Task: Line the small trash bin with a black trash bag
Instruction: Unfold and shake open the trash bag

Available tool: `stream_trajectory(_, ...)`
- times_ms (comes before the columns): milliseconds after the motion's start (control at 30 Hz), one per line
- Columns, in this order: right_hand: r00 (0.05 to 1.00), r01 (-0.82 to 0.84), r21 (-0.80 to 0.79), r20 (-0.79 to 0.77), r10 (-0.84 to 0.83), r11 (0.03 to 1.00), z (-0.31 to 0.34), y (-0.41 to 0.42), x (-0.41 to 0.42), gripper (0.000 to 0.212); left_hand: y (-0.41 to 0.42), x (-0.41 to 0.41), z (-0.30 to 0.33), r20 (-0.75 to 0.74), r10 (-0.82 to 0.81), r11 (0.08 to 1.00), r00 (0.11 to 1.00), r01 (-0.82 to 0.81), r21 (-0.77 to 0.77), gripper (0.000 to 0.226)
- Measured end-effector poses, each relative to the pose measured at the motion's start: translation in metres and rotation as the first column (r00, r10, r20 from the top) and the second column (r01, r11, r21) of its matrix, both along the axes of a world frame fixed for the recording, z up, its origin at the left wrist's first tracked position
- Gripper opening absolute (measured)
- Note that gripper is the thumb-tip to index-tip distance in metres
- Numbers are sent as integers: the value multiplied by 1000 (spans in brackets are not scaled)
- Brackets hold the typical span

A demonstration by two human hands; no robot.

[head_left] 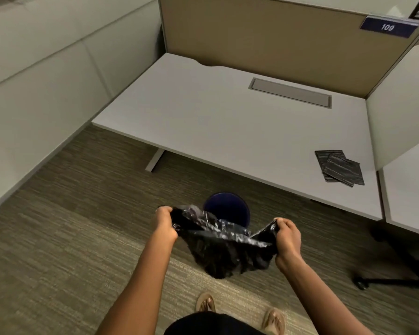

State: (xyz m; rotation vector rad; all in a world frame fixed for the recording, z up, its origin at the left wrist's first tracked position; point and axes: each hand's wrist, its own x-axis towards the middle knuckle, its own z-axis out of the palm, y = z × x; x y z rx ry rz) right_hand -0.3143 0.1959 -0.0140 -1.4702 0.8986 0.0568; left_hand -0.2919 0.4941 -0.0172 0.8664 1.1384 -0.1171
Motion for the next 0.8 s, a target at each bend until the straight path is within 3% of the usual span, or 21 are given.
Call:
stream_trajectory(67, 998, 64, -27, -13, -64, 998, -1, -1, 7, 17, -5, 5, -5, -21, -52, 969, 998, 56, 242, 29)
stream_trajectory(167, 992, 116, -28, -52, -117, 993, -4, -1, 14, 16, -15, 4, -9, -65, -142, 825, 988, 154, 543, 55)
stream_trajectory(333, 989, 115, -158, 108, -99, 981, 1, -7, 33, 16, -18, 5, -17, 8, -367, 688, 930, 266, 676, 86)
stream_trajectory(433, 982, 67, -346, 188, -1, 936, 2, -21, 37, 35, -19, 3, -15, 40, -512, 585, 858, 314, 748, 100)
stream_trajectory(567, 981, -188, -408, -39, 188, 894, -19, -49, 33, 40, -33, 5, -6, 15, -682, 473, 731, 426, 772, 108)
stream_trajectory(667, 915, -397, -415, -252, 316, 819, -29, -66, 30, 29, -49, 13, 0, -27, -782, 380, 623, 511, 771, 110)
stream_trajectory(800, 810, -562, -479, -151, 567, 675, -26, -58, 46, 29, -68, 32, -2, -17, -921, 239, 389, 599, 764, 107)
